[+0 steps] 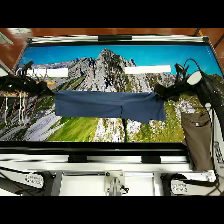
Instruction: Fold the shirts.
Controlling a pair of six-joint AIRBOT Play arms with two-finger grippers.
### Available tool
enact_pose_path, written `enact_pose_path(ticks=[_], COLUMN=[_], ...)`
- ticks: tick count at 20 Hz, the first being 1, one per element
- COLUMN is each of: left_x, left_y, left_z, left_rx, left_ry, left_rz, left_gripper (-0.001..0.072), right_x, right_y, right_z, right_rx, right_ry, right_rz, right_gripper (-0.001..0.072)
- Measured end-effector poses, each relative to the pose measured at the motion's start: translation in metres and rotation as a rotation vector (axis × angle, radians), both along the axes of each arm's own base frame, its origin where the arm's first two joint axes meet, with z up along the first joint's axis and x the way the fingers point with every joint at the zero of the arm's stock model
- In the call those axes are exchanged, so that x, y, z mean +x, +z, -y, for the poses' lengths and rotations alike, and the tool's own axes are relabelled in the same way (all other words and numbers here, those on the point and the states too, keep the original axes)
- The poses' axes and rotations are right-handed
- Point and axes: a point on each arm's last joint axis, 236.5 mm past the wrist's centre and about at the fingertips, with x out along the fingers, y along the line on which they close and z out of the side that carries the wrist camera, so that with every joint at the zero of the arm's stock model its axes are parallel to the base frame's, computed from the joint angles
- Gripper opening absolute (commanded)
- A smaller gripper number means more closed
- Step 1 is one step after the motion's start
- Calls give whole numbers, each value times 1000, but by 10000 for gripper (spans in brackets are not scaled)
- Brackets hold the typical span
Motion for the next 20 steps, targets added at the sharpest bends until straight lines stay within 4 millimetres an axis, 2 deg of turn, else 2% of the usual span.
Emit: enact_pose_path(ticks=[2, 5, 8, 11, 12, 13, 14, 15, 16, 17, 19, 20], left_x=[20, 37, 44, 46, 45, 45, 45, 44, 43, 42, 39, 37], left_y=[-3, -12, -26, -36, -40, -42, -43, -45, -45, -45, -41, -37], left_z=[0, 1, 3, 4, 4, 3, 3, 4, 4, 4, 5, 5], left_rx=[-7, -17, -24, -31, -34, -35, -37, -41, -45, -48, -53, -56], left_ry=[23, 46, 54, 60, 70, 81, 90, 95, 102, 106, 102, 97], left_rz=[-3, -16, -39, -66, -81, -93, -103, -115, -127, -137, -156, -162], left_gripper=[41, 42, 54, 74, 122, 274, 475, 553, 553, 553, 552, 551], right_x=[25, 53, 64, 62, 62, 61, 61, 60, 60, 60, 59, 57], right_y=[-1, -7, -26, -47, -51, -53, -56, -57, -57, -56, -48, -43], right_z=[2, 4, 0, -4, -4, -4, -4, -4, -4, -4, 1, 10], right_rx=[-1, 1, 8, 9, 9, 9, 9, 8, 8, 3, -16, -37], right_ry=[-12, -24, -23, -10, -8, -6, -6, -4, 0, 12, 31, 35], right_rz=[23, 38, 11, -41, -51, -58, -63, -68, -68, -65, -46, -41], right_gripper=[60, 61, 70, 70, 70, 97, 214, 303, 419, 500, 530, 627])
